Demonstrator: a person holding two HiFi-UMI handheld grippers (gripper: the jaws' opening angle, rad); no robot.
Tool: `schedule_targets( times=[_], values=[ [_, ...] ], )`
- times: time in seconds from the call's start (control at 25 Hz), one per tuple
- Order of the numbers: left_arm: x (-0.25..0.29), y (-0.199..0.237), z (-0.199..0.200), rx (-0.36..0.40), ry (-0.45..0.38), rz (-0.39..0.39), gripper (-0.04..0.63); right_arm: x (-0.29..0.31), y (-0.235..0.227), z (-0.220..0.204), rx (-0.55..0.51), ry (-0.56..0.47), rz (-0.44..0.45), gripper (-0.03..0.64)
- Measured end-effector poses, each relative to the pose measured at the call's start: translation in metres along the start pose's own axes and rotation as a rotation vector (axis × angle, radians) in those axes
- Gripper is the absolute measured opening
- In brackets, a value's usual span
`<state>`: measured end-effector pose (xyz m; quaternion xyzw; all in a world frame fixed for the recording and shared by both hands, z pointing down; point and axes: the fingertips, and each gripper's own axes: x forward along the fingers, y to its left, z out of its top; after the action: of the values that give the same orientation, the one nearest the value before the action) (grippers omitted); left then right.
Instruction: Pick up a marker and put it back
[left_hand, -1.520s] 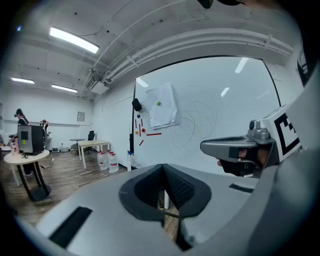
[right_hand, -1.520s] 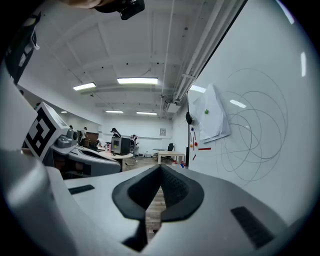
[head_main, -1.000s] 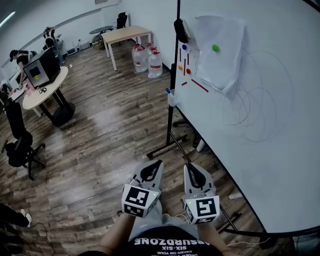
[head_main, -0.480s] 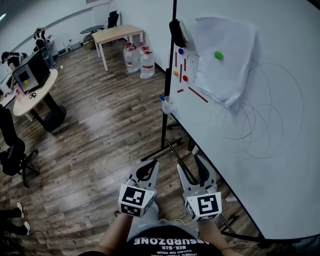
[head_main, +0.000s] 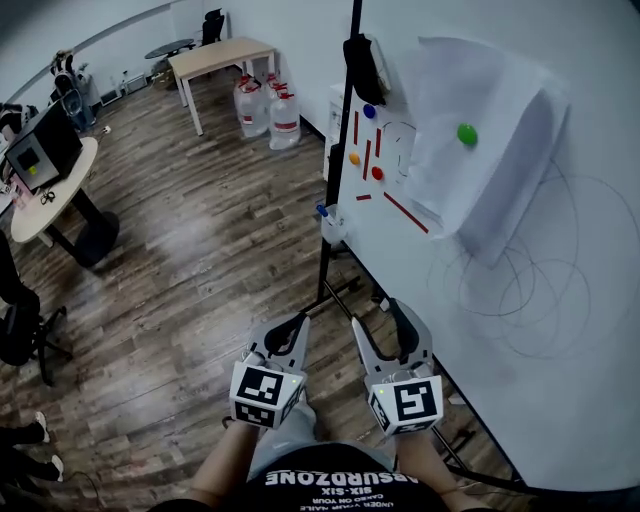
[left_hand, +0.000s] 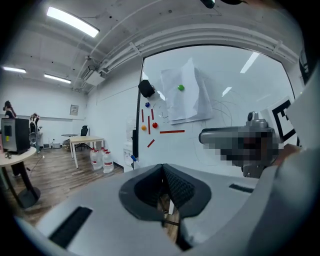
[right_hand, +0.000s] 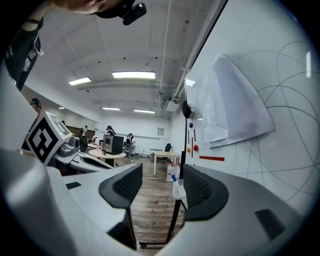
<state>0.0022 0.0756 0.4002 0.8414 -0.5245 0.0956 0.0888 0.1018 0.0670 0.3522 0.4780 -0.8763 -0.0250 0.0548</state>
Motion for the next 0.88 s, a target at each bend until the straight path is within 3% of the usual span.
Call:
schedule_targets(
  times=[0.88],
  values=[
    [0.089, 0.138, 0.013, 0.018, 0.017, -0.023, 0.008, 0.158, -0.035, -0.023, -0.005, 0.061, -0.082, 0.229]
  ],
)
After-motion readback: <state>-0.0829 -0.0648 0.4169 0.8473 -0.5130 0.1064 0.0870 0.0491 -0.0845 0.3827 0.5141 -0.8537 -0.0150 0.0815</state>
